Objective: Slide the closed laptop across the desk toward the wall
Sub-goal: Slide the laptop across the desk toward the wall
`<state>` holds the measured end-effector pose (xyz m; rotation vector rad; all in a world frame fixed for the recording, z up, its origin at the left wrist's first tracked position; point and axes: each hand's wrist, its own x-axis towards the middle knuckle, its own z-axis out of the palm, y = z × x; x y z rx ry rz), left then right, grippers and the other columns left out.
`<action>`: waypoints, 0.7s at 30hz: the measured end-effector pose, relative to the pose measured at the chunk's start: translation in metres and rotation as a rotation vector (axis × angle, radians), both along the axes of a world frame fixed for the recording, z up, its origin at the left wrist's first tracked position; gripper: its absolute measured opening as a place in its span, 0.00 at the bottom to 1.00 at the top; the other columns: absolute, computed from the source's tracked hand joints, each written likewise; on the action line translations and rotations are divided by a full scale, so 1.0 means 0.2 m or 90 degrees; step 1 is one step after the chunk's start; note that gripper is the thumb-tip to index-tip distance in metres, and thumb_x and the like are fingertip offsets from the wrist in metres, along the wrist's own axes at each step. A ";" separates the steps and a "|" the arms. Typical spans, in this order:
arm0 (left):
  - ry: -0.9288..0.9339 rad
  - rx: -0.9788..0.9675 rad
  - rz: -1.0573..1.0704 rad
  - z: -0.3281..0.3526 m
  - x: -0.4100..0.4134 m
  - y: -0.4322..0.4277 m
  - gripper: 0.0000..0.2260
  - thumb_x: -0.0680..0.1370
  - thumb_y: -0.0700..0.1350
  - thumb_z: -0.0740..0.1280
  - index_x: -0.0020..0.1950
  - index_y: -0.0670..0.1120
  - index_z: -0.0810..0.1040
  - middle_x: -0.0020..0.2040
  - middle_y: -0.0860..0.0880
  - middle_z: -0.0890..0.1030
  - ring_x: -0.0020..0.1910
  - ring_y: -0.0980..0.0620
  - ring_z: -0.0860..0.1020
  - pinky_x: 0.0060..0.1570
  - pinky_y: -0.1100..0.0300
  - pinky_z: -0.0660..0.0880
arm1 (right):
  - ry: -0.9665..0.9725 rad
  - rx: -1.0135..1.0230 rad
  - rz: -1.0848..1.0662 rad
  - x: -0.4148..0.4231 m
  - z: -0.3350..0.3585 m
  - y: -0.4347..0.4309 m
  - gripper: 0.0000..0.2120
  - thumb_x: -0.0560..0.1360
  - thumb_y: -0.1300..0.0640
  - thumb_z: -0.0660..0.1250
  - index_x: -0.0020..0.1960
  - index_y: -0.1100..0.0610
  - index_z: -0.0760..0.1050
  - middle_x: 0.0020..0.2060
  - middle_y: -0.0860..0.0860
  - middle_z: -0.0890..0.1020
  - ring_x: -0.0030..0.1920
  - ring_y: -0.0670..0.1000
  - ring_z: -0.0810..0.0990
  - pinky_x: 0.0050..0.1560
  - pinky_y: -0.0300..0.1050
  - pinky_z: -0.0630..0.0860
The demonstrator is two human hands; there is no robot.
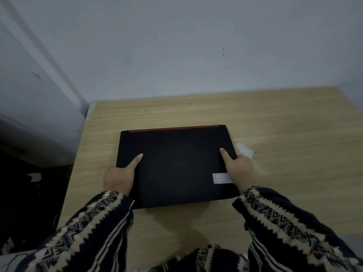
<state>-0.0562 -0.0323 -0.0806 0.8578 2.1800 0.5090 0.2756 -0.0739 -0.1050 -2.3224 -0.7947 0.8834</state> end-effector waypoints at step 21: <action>-0.060 0.070 0.028 0.01 1.52 0.03 0.36 0.61 0.75 0.73 0.39 0.39 0.81 0.38 0.44 0.83 0.36 0.46 0.79 0.40 0.52 0.77 | -0.058 0.007 -0.021 1.54 0.11 0.10 0.32 0.73 0.30 0.62 0.46 0.60 0.81 0.41 0.54 0.84 0.43 0.55 0.82 0.42 0.48 0.77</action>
